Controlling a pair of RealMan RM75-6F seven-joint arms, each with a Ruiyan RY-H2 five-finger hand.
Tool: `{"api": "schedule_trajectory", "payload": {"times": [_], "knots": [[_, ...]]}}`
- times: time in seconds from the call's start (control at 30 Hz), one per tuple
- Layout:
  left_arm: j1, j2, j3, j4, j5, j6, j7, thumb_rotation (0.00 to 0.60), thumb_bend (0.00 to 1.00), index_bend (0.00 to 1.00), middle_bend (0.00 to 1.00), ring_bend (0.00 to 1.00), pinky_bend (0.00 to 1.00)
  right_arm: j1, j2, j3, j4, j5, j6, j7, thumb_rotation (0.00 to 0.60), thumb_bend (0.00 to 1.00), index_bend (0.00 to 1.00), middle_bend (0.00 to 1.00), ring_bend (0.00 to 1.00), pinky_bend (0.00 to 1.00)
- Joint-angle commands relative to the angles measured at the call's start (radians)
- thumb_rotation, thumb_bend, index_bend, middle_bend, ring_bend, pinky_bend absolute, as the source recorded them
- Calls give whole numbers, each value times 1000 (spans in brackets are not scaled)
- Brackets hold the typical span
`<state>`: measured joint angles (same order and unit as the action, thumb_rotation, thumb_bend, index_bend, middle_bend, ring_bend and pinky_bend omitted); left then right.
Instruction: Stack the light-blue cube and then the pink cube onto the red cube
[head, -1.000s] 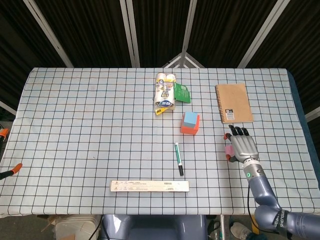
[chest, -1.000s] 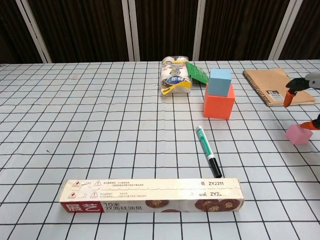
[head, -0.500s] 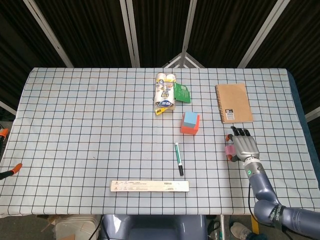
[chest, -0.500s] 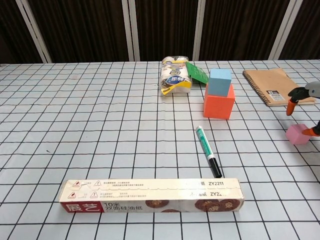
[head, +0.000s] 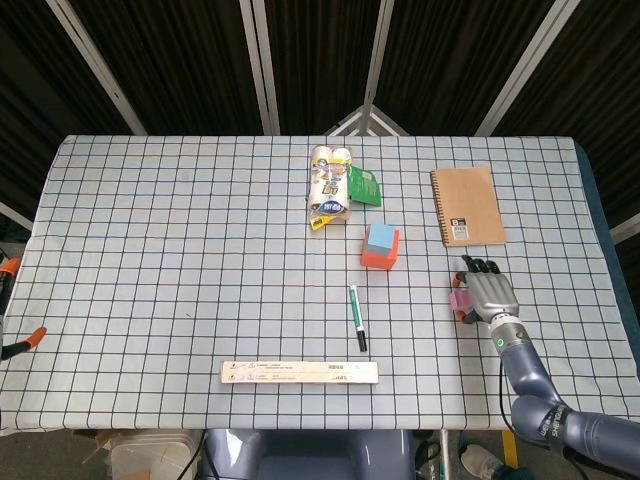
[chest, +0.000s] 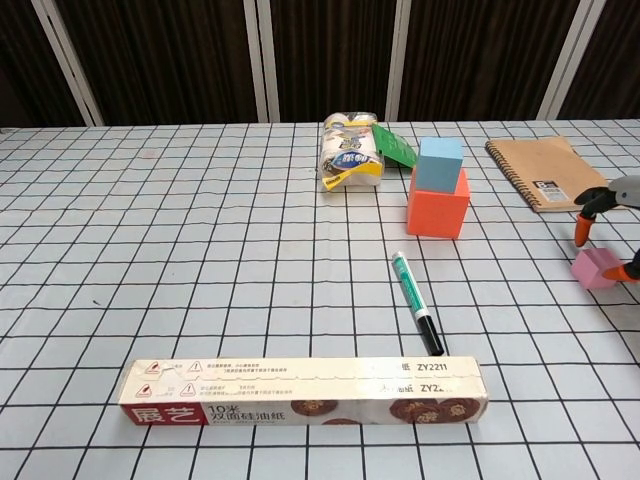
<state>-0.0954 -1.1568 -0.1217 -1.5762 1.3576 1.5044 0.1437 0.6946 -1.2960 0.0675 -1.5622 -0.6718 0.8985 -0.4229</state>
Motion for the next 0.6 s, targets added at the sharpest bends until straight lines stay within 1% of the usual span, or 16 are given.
{"api": "schedule_trajectory", "payload": {"times": [0.03,0.43,0.6], "knots": [[-1,-2,-1,0,-2,0,4,600,163,38,0,0,0,-2,-5,1,15,-5,-14,13,600,353,380,0,0,0],[-3,-10,-4,-2,-10,0,28,600,163,38,0,0,0,-1,-29,10,89,-25,-66,59,600,354,402,0,0,0],[-4,-15,-4,-3,-14,-2,42,600,163,38,0,0,0,-2,-35,10,115,-35,-86,75,600,354,429,0,0,0]]}}
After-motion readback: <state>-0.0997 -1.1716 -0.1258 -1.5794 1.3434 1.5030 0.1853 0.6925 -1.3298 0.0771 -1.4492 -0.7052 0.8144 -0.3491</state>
